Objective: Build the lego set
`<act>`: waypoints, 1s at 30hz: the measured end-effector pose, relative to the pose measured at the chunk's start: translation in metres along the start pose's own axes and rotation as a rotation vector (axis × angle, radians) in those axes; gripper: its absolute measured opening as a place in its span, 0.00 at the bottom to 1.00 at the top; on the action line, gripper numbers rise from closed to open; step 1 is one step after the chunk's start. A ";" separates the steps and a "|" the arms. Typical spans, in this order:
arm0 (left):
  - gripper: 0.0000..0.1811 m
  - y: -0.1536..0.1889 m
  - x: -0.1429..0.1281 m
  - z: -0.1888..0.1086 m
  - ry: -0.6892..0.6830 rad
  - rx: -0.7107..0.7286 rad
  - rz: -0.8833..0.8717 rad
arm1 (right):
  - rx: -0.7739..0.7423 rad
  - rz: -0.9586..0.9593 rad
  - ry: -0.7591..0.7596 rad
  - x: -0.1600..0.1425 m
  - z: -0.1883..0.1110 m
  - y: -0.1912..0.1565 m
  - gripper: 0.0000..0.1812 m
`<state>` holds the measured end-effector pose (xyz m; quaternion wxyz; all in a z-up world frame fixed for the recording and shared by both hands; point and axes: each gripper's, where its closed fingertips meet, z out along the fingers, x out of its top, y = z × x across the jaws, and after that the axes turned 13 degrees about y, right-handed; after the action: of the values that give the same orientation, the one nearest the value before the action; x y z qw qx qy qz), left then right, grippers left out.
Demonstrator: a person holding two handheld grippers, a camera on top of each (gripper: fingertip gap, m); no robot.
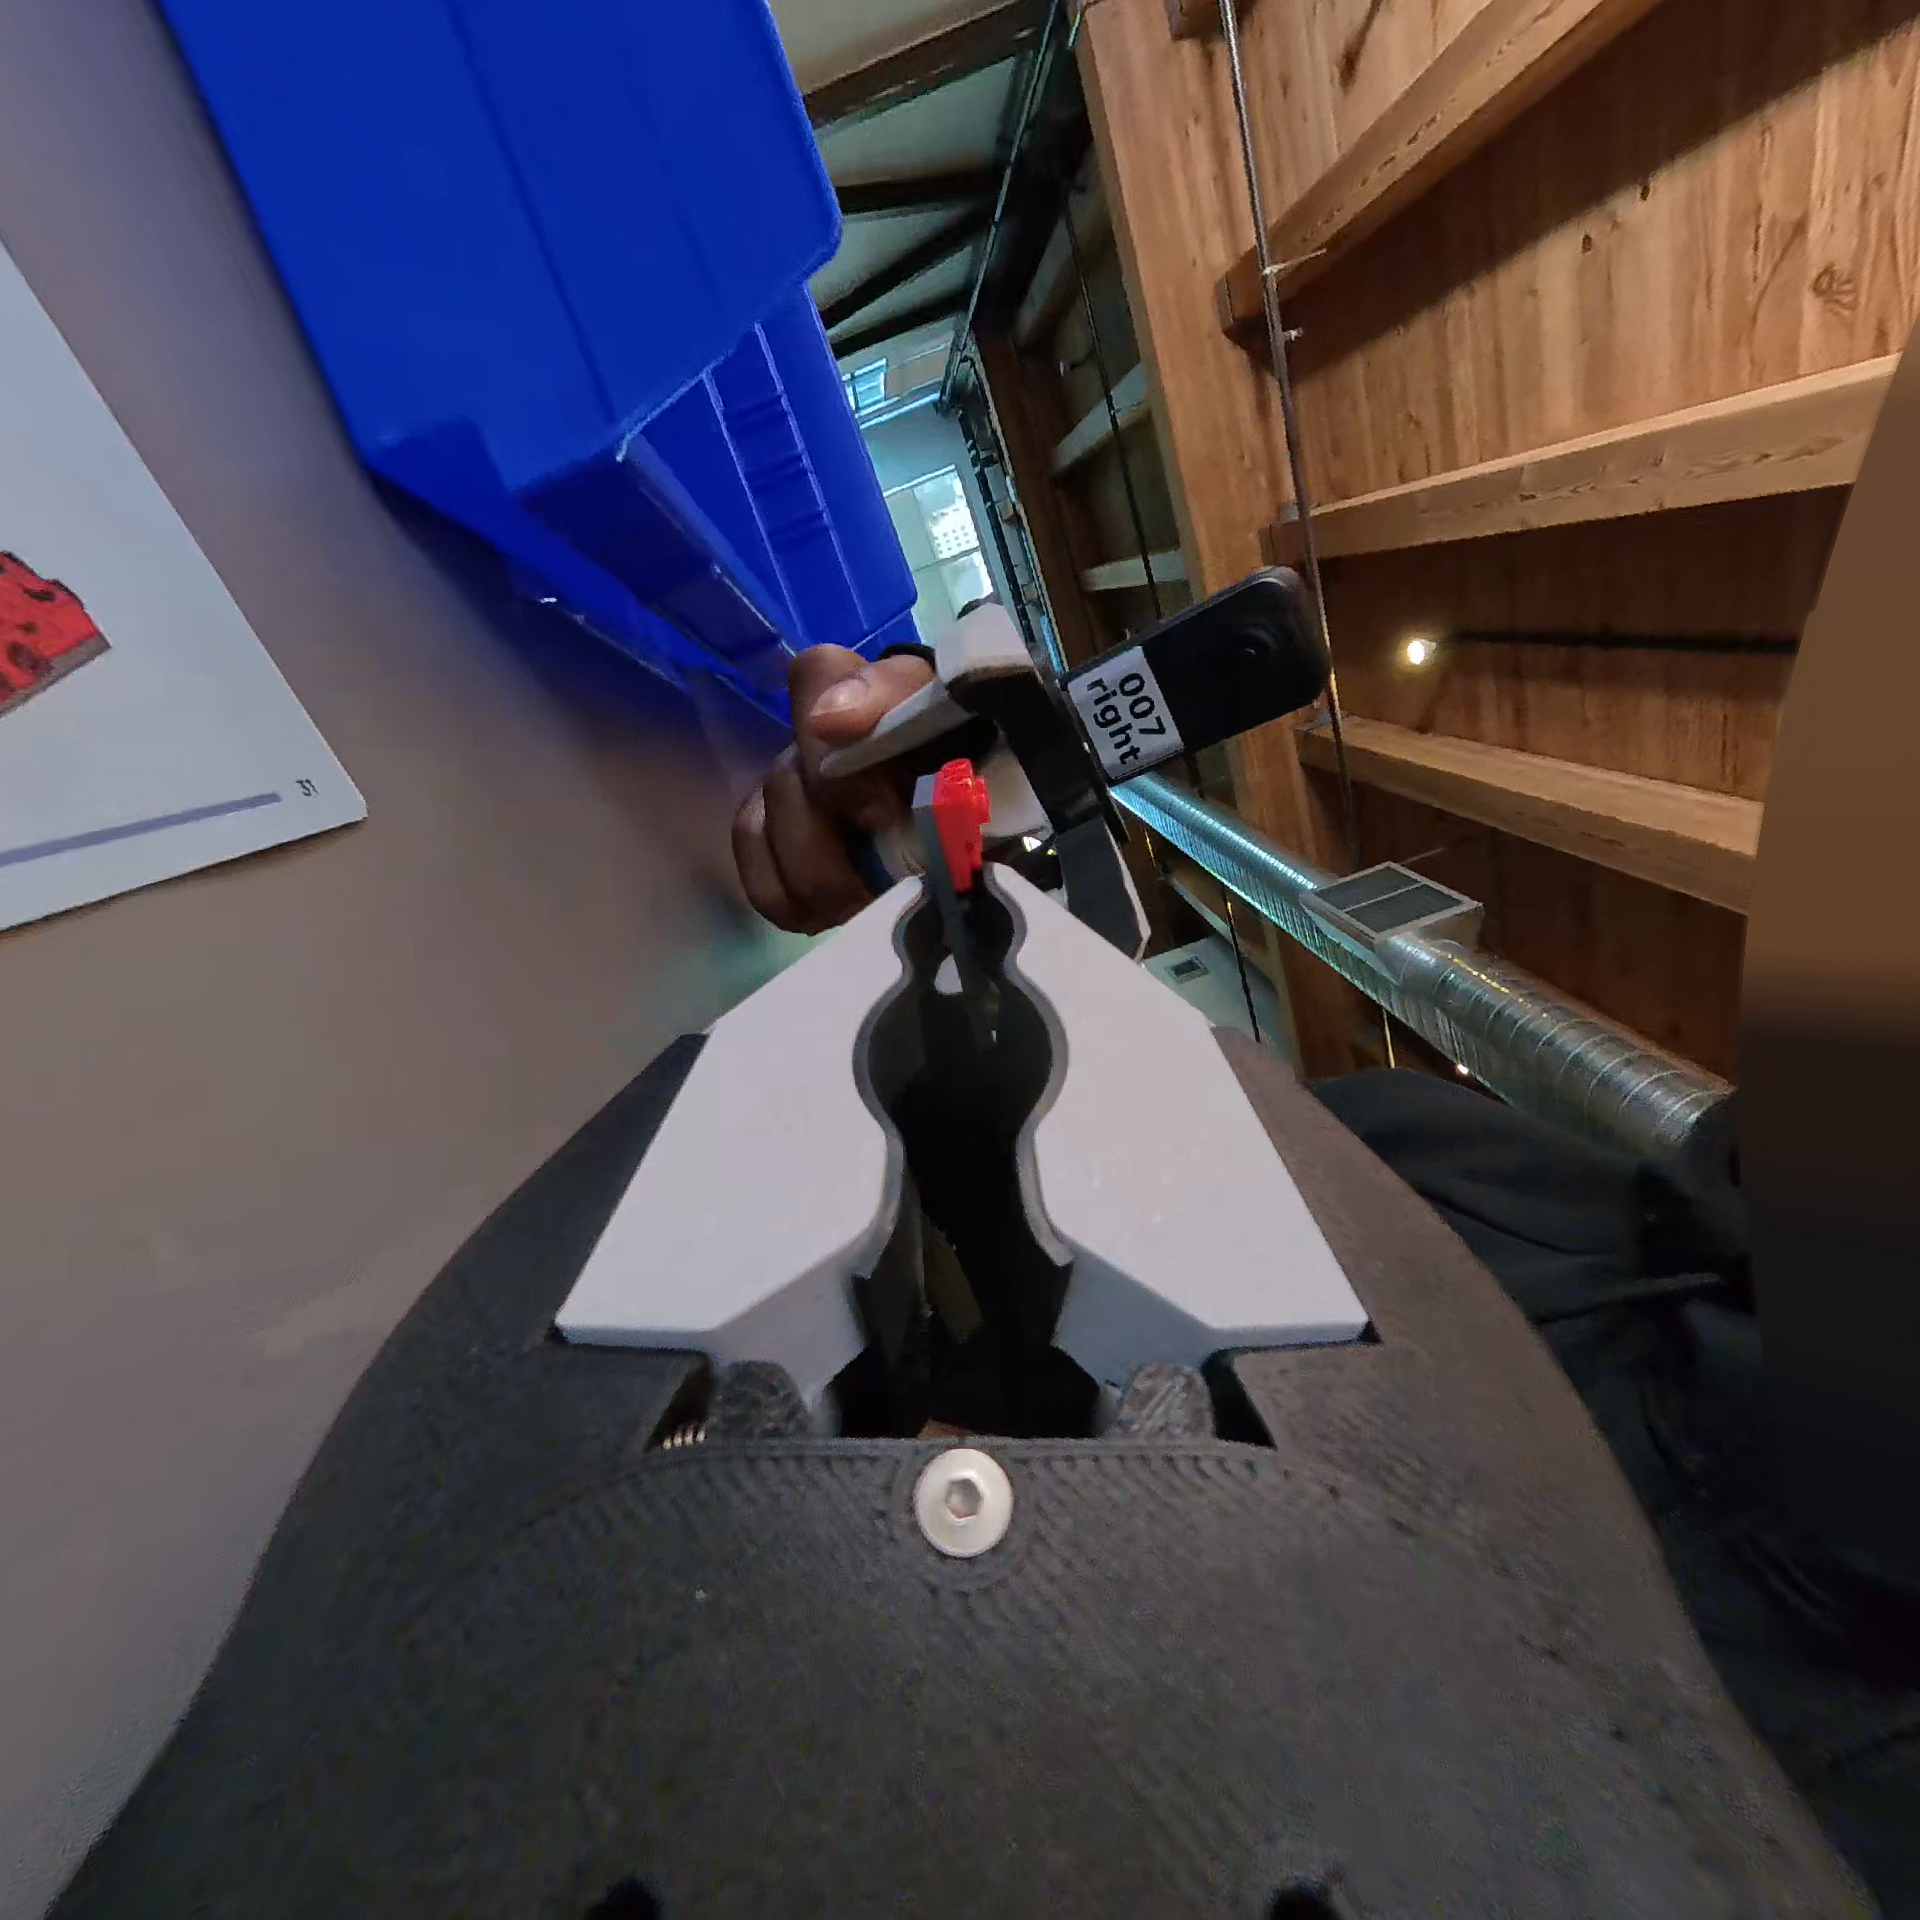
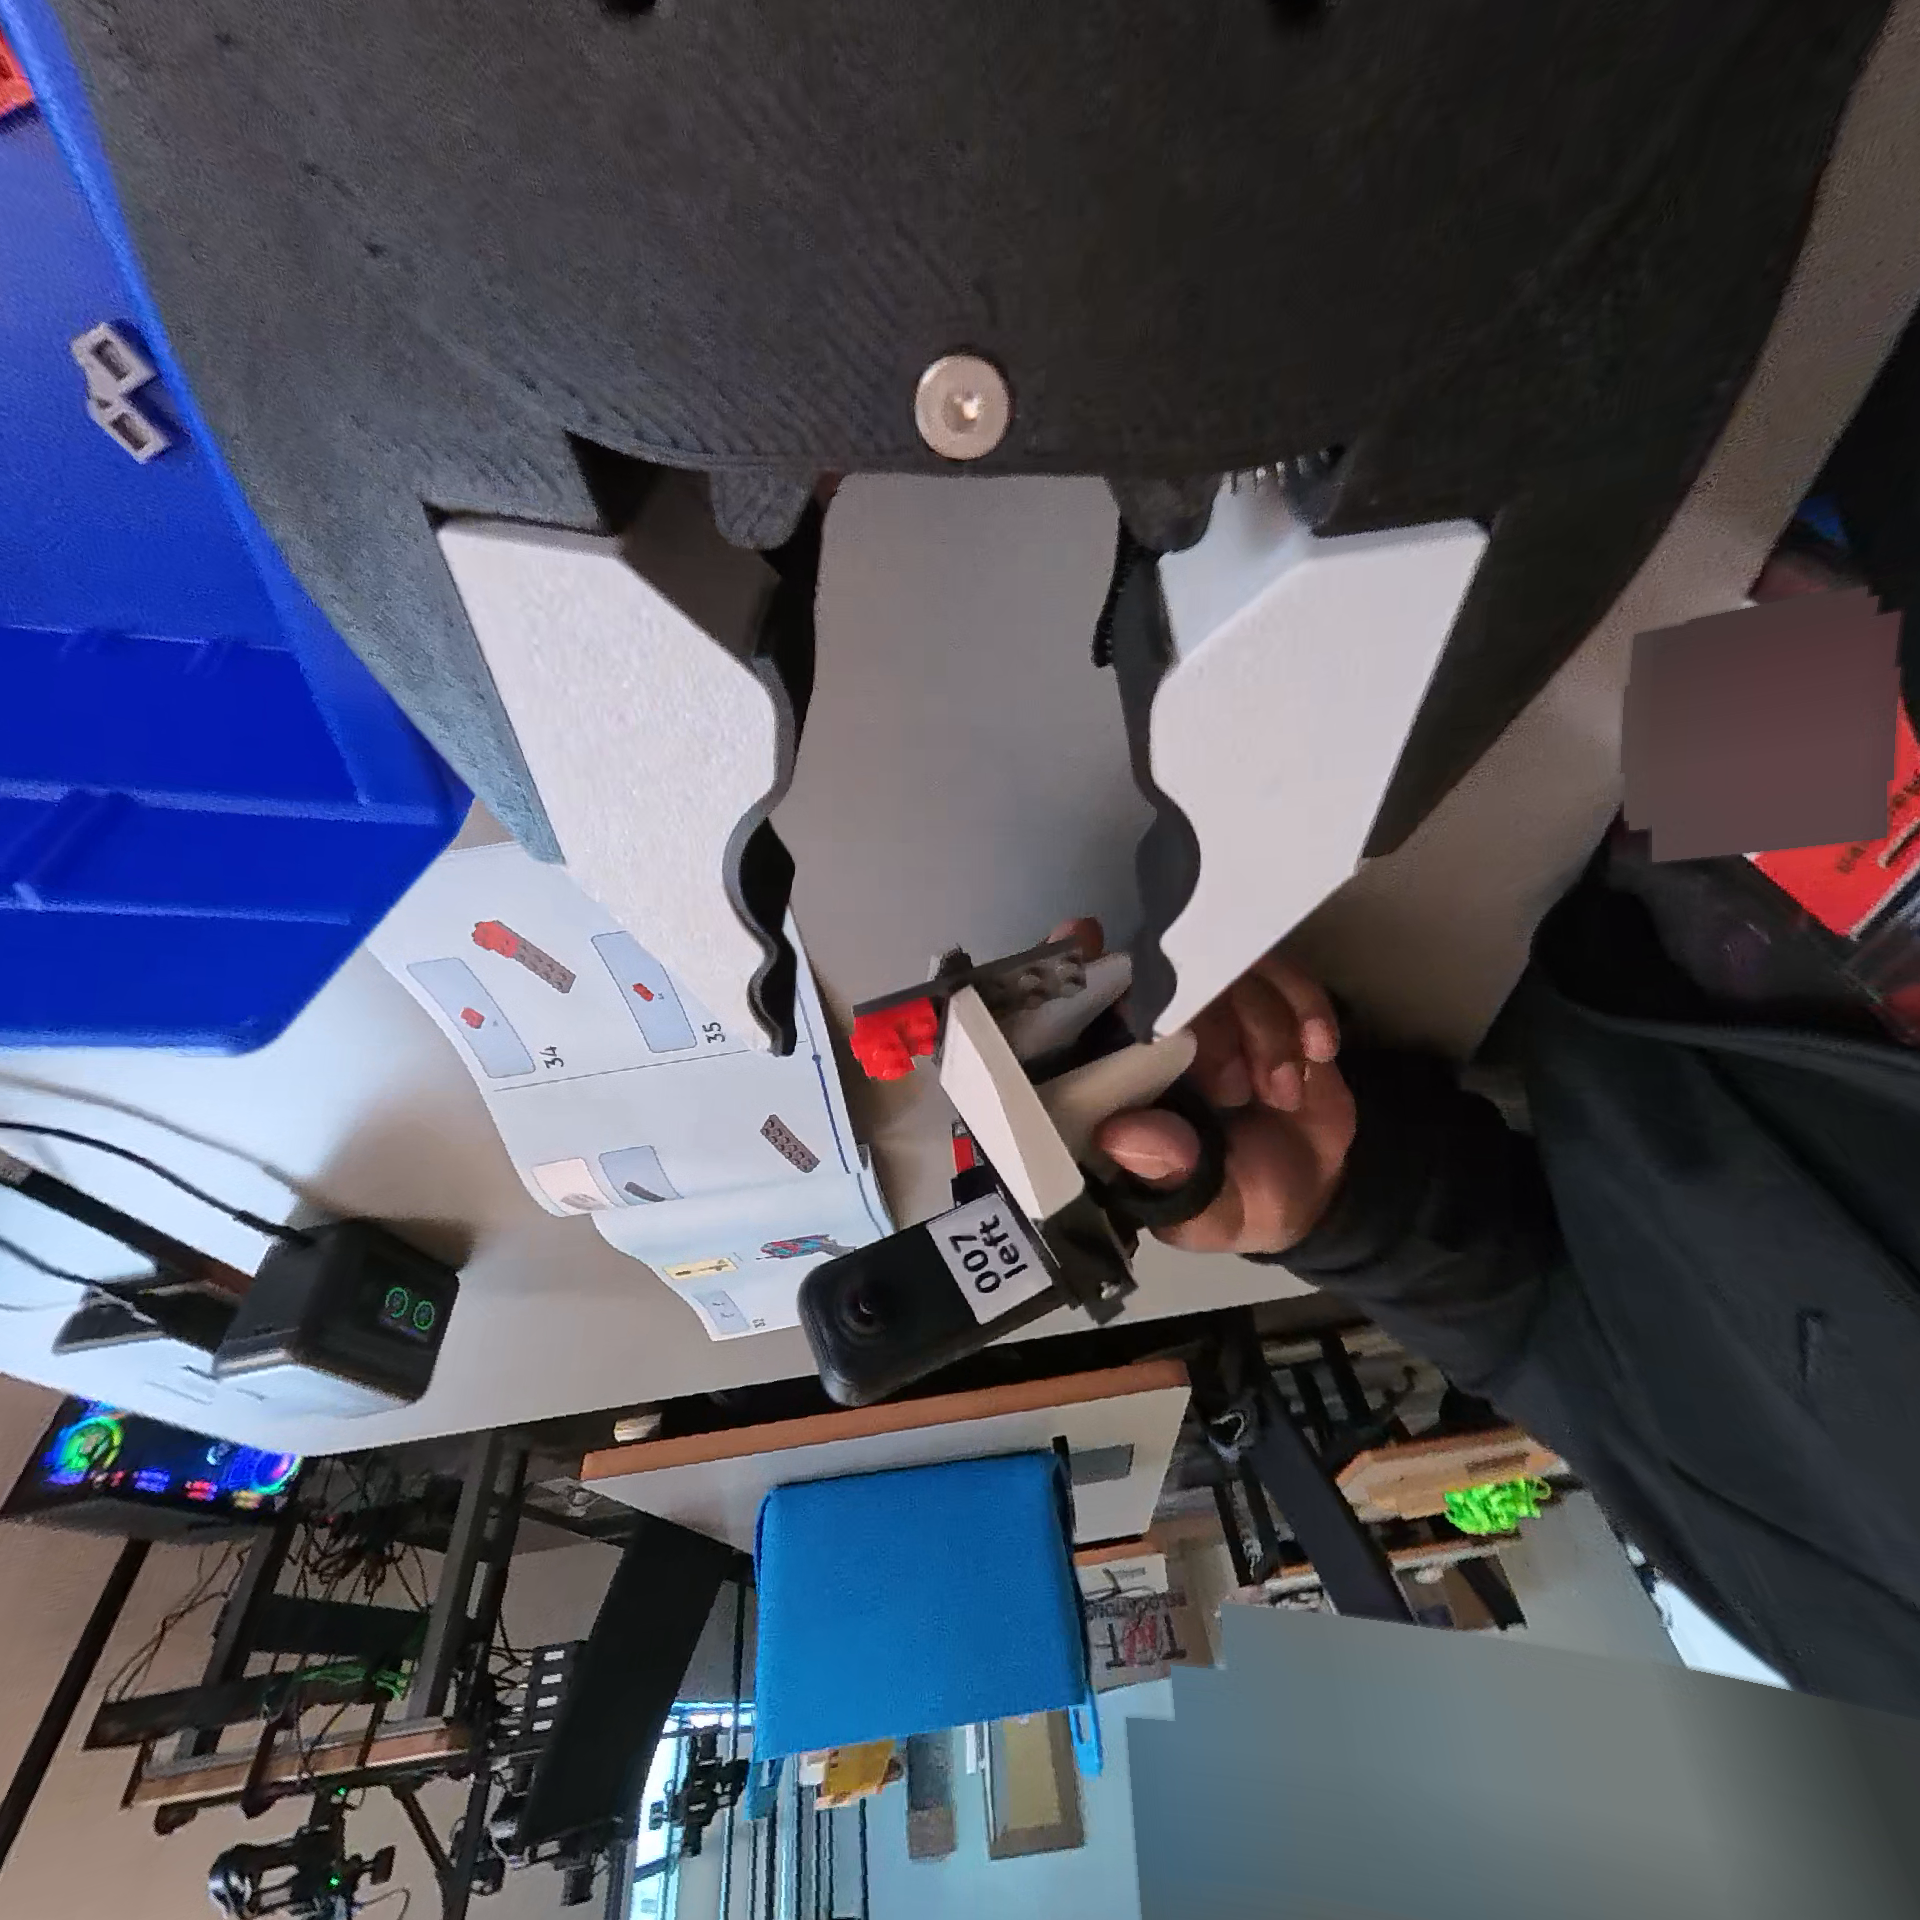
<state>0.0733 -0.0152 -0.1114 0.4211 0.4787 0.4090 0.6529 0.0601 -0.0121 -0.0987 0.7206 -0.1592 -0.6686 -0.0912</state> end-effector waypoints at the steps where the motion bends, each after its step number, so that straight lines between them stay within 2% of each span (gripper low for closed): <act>1: 0.03 0.000 -0.002 0.000 -0.007 0.001 0.006 | -0.001 -0.024 -0.006 -0.001 0.000 -0.001 0.37; 6: 0.03 0.006 -0.012 0.002 -0.048 0.003 0.088 | 0.032 -0.140 -0.022 -0.002 -0.001 -0.011 0.37; 10: 0.03 0.011 -0.015 0.002 -0.066 -0.020 0.065 | 0.071 -0.217 -0.031 -0.005 0.000 -0.021 0.38; 17: 0.03 0.015 -0.020 0.002 -0.093 -0.039 0.039 | 0.063 -0.271 -0.086 -0.015 0.002 -0.023 0.36; 19: 0.03 0.015 -0.021 0.002 -0.101 -0.039 0.038 | 0.039 -0.279 -0.080 -0.013 0.002 -0.019 0.31; 30: 0.08 0.017 -0.013 0.002 -0.068 -0.066 0.004 | -0.017 -0.255 -0.018 -0.001 -0.002 -0.007 0.31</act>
<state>0.0750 -0.0320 -0.0985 0.4488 0.4874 0.3717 0.6502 0.0590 -0.0194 -0.0992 0.6956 -0.0798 -0.6893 -0.1862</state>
